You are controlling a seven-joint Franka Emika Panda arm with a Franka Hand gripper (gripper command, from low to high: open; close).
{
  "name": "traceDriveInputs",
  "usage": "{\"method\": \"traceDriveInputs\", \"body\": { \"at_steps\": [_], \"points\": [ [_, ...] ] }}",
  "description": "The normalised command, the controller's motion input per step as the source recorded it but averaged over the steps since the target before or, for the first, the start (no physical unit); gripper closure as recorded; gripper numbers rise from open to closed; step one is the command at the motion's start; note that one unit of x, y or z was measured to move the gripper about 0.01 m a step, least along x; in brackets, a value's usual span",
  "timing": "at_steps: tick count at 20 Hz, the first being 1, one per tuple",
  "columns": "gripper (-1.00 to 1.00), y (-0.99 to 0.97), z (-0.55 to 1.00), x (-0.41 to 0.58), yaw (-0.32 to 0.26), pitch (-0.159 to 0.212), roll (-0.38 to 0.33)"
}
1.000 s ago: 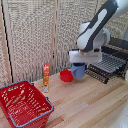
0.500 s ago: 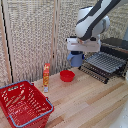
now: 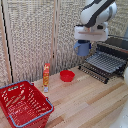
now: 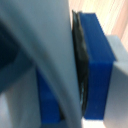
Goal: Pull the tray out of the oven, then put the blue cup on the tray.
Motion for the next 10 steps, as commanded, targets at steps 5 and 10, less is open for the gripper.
{"method": "traceDriveInputs", "body": {
  "at_steps": [5,10],
  "points": [
    [1.00,-0.98,0.17,0.049,-0.040,-0.002,0.049],
    [1.00,-0.84,-0.02,0.221,-0.109,-0.055,0.017]
  ]
}}
